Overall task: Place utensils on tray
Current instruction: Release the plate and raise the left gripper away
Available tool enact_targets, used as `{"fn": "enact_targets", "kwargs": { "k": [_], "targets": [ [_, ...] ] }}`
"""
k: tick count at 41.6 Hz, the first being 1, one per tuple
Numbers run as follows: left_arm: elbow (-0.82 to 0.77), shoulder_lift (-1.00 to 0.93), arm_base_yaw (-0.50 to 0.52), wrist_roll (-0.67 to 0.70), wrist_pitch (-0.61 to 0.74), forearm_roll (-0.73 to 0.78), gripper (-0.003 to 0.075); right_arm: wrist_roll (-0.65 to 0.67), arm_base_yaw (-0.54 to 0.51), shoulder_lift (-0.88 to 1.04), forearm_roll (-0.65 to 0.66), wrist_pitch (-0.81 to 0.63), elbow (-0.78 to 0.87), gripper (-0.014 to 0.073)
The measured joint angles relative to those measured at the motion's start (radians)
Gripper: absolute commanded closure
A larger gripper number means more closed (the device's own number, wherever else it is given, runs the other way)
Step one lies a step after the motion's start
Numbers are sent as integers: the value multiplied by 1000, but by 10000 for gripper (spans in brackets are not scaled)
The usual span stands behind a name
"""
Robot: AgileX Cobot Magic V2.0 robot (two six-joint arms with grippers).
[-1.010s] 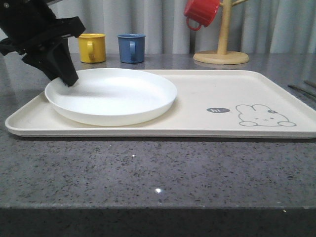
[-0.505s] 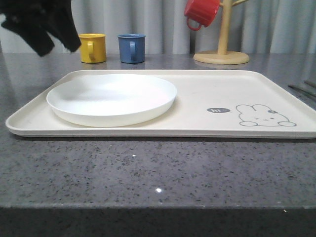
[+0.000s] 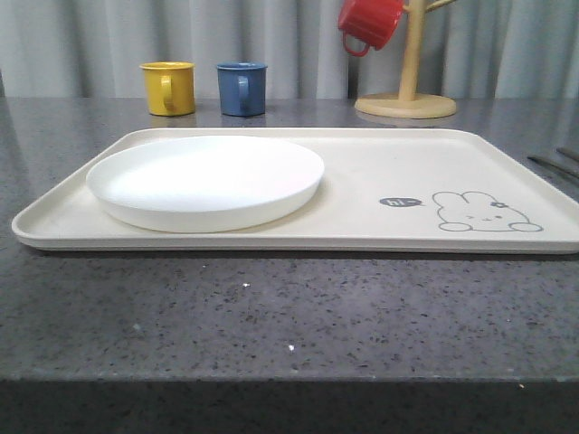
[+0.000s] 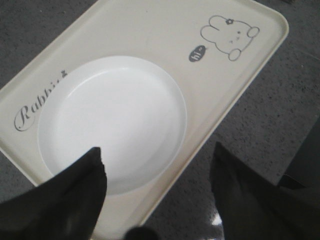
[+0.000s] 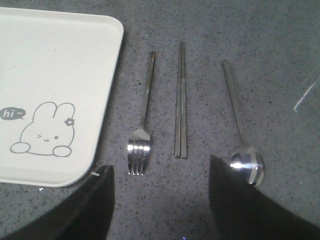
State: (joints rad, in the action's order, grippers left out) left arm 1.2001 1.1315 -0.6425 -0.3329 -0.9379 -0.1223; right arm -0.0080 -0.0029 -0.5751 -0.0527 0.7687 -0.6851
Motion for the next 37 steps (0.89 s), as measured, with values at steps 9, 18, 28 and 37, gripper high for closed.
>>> {"fn": "enact_targets", "kwargs": {
  "k": [9,18,28,37],
  "targets": [
    [-154,-173,0,150,37,103,281,0,0,0,0,0,0,147],
    [-250,-309,0,198,53,115,281,0,0,-13,-6,13,-9,147],
    [-269,-350,0,203,53,115,281,0,42,-193,-18,173,-141,148],
    [-270,-350,0,204,55,115,281,-4,87,-408,-18,227,-256,157]
  ]
}}
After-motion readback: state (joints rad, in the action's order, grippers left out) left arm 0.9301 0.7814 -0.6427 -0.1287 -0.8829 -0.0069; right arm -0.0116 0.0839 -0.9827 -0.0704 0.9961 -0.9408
